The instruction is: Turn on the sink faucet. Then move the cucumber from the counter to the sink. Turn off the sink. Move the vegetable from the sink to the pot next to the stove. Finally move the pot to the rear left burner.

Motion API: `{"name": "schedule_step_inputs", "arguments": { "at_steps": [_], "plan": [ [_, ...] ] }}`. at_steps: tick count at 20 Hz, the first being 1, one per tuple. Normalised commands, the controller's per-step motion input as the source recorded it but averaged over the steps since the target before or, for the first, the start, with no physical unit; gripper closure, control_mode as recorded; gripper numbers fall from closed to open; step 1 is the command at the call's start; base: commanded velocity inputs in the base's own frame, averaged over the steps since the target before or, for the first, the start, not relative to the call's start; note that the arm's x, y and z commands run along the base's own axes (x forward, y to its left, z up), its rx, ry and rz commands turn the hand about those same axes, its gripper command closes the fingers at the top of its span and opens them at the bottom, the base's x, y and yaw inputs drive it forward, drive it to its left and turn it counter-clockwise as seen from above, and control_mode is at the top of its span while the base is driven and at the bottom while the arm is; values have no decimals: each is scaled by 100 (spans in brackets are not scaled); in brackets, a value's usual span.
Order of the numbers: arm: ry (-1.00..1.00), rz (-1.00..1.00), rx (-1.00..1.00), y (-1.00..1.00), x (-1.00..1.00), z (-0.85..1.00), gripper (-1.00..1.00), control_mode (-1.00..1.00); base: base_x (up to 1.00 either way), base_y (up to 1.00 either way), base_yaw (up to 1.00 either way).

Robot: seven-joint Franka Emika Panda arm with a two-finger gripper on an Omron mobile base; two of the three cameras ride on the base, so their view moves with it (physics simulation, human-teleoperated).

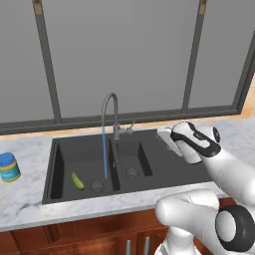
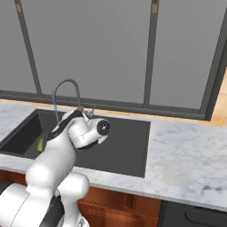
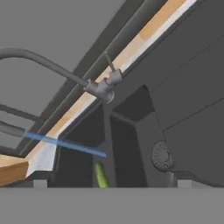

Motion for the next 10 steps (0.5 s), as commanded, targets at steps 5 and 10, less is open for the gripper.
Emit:
{"name": "schedule_step_inputs", "arguments": {
  "at_steps": [5, 10],
  "plan": [
    [-21, 35, -17, -21, 35, 22, -100, -100, 0, 0, 0],
    [-22, 30, -22, -7, 21, 43, -100, -100, 0, 0, 0]
  ]
}}
